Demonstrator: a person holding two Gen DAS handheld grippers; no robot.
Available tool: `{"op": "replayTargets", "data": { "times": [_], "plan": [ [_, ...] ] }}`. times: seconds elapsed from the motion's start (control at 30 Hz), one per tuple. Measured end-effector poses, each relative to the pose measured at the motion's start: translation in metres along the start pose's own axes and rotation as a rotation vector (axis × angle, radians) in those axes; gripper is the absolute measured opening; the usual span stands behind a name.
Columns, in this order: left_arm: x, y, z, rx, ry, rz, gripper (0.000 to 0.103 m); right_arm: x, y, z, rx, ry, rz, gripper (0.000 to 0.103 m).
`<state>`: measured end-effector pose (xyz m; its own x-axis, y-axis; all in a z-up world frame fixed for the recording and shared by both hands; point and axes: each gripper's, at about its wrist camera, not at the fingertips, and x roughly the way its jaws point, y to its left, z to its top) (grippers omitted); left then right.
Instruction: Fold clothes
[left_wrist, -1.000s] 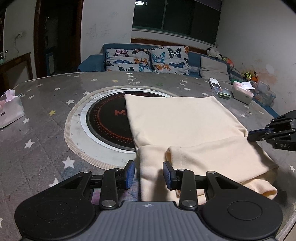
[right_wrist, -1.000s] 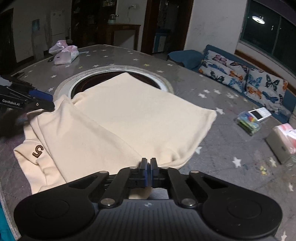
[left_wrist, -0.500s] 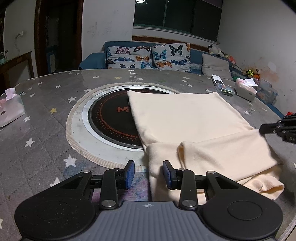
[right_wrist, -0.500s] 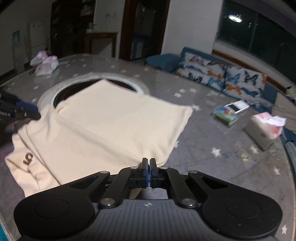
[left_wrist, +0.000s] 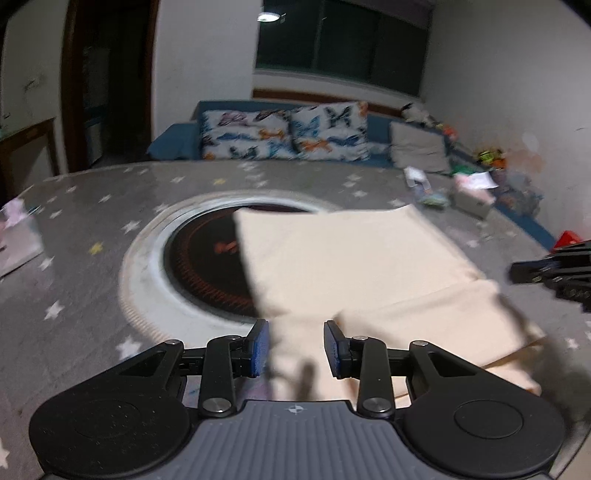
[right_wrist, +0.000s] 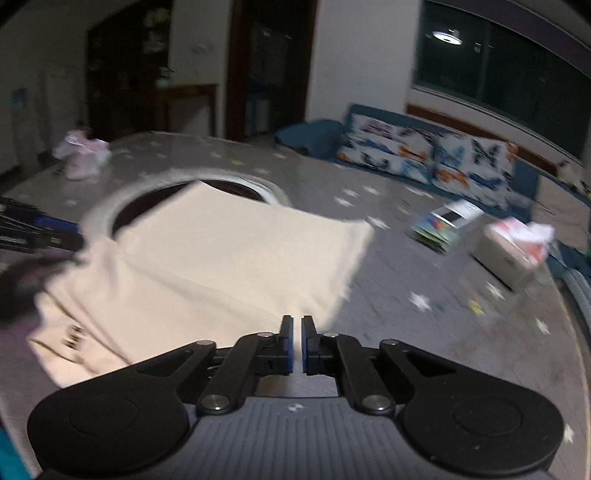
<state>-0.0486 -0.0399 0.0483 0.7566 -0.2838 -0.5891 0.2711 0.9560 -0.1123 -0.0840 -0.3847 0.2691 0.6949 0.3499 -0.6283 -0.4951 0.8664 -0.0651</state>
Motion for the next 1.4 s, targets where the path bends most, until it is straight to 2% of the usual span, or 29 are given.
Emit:
{"op": "replayTargets", "data": {
  "times": [0.17, 0.33, 0.53, 0.7, 0.8, 0.97, 1.13, 1.27, 1.33, 1.4],
  "plan": [
    [0.011, -0.024, 0.0, 0.055, 0.012, -0.074, 0.034, 0.02, 0.015, -0.002, -0.015, 0.032, 0.035, 0.005],
    [0.031, -0.024, -0.009, 0.065, 0.074, -0.069, 0.033, 0.022, 0.011, -0.015, 0.009, 0.088, 0.016, 0.007],
    [0.021, -0.026, -0.014, 0.08, 0.063, -0.086, 0.033, -0.004, 0.029, -0.018, -0.036, 0.075, 0.05, 0.021],
    [0.005, -0.028, -0.025, 0.129, 0.067, -0.098, 0.035, -0.003, 0.034, -0.034, -0.016, 0.113, 0.043, 0.023],
    [-0.013, -0.027, -0.033, 0.179, 0.068, -0.106, 0.035, -0.014, 0.035, -0.034, -0.013, 0.102, 0.033, 0.029],
    [-0.036, -0.032, -0.052, 0.311, 0.071, -0.088, 0.038, -0.031, 0.041, -0.041, -0.035, 0.105, 0.023, 0.032],
    [-0.034, -0.053, -0.068, 0.45, 0.026, -0.066, 0.045, -0.04, 0.052, -0.048, -0.094, 0.111, 0.004, 0.043],
    [-0.027, -0.067, -0.072, 0.509, -0.016, -0.068, 0.045, -0.046, 0.065, -0.053, -0.191, 0.113, -0.019, 0.054],
    [-0.025, -0.071, -0.072, 0.518, -0.025, -0.081, 0.03, -0.048, 0.072, -0.055, -0.238, 0.112, -0.02, 0.056],
    [-0.025, -0.07, -0.069, 0.509, -0.028, -0.093, 0.019, -0.049, 0.082, -0.058, -0.296, 0.104, -0.021, 0.06]
  ]
}}
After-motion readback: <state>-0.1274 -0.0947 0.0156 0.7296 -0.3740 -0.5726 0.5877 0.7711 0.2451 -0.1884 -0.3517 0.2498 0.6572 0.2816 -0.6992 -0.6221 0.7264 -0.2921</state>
